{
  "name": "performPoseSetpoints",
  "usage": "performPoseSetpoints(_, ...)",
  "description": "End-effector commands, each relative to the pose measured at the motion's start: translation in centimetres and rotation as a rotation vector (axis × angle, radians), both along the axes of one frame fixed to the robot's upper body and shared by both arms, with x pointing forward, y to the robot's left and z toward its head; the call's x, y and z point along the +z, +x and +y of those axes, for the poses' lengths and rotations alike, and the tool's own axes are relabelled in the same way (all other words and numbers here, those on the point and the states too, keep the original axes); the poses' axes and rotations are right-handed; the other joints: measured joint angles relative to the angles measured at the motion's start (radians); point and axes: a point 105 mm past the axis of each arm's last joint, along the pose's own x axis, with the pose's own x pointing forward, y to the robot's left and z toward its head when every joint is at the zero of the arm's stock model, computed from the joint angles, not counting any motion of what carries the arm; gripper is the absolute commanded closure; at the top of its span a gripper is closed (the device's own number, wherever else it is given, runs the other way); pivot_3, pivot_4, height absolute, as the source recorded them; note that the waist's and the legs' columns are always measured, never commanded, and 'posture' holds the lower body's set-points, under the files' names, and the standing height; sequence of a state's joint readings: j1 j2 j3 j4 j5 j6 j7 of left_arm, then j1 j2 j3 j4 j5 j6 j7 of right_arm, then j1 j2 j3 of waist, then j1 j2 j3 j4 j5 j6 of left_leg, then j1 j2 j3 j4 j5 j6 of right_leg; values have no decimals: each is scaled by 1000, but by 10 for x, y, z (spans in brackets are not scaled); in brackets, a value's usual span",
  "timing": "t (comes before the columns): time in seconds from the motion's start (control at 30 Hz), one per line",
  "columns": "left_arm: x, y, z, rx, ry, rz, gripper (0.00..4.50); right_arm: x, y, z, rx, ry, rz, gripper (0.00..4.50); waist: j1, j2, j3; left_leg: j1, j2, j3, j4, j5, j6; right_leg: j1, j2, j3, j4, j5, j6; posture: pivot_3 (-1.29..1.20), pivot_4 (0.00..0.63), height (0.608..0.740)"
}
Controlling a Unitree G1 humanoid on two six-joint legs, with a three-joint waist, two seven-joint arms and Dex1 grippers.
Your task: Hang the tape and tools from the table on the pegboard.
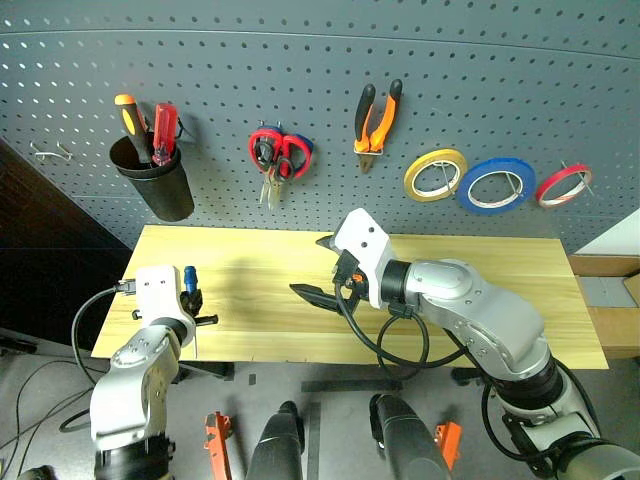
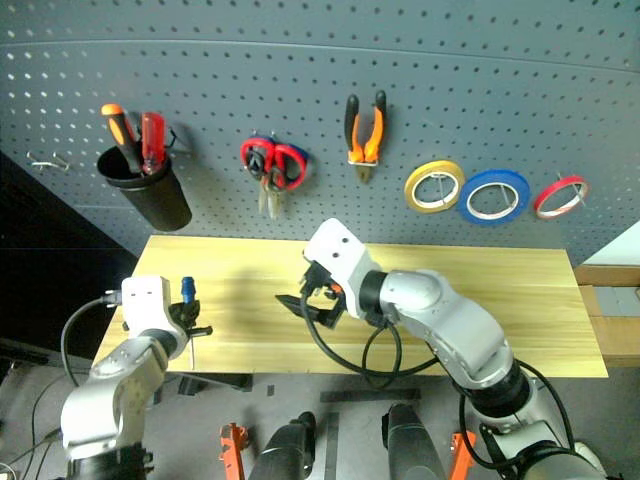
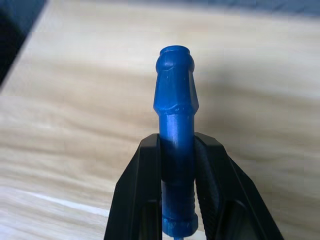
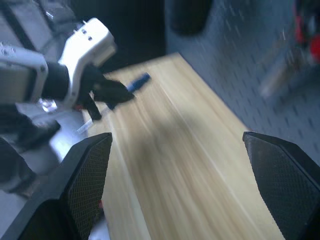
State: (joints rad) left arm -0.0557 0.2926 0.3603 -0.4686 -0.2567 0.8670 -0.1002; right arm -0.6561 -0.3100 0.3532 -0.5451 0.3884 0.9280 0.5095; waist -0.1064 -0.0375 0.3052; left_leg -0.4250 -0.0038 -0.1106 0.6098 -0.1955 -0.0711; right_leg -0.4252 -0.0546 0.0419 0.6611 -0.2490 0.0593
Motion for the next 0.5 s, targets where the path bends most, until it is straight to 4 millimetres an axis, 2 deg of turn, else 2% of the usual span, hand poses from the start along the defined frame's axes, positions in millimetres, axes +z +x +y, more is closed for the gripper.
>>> performPoseSetpoints(0.03, 54, -1, -10, -52, 63, -204, 3938, 32, -5, -1, 58, 99, -90, 0, 6, 0, 0, 0, 0, 0, 0, 0, 0, 0, 0, 0, 0, 0, 0, -102, 274, 740)
performPoseSetpoints(0.13, 107, 6, -10, -84, 113, -385, 3938, 50, 4, -4, 35, 176, -101, 0, 17, 0, 0, 0, 1, 0, 2, 2, -1, 0, 1, -1, 1, -2, 4, -90, 266, 740)
performPoseSetpoints(0.3, 183, 25, -5, -155, 179, -573, 3938, 60, 20, -7, -19, 196, -130, 0, 22, -2, -1, 0, 1, 0, 2, 3, -1, 1, 2, -1, 1, -1, 4, -76, 245, 740)
performPoseSetpoints(0.5, 230, 45, -2, -234, 216, -667, 3938, 63, 27, -6, -53, 204, -153, 0, 22, -2, -2, -1, 1, 0, 0, 3, -1, -1, 1, -1, 1, 2, -1, -83, 229, 740)
